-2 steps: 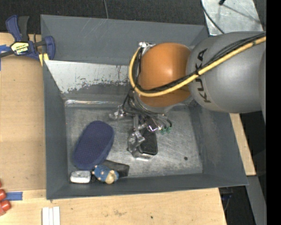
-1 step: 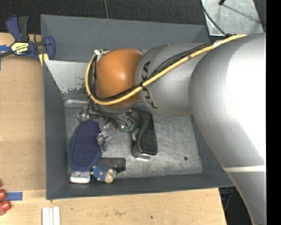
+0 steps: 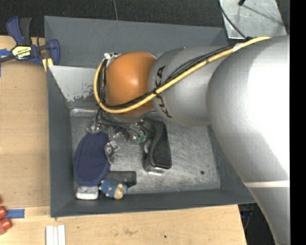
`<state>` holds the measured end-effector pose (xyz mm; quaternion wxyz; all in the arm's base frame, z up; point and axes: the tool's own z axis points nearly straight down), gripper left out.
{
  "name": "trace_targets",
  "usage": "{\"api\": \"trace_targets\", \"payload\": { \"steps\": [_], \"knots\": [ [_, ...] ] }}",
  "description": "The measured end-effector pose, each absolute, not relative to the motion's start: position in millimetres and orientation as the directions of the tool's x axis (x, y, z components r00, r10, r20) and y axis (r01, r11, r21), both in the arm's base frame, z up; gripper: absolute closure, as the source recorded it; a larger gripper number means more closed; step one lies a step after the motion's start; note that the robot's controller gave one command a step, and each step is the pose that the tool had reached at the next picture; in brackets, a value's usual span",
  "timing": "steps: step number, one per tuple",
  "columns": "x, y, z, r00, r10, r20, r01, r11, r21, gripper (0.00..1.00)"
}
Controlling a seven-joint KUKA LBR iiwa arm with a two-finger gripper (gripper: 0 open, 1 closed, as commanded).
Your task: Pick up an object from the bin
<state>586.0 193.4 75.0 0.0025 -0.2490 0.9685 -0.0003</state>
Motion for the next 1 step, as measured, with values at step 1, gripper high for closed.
{"api": "trace_targets", "payload": {
  "steps": [1],
  "knots": [
    [553.1,176.5,203.5,-0.797,-0.604,-0.010,-0.604,0.797,-0.003,1.00]
  ]
}}
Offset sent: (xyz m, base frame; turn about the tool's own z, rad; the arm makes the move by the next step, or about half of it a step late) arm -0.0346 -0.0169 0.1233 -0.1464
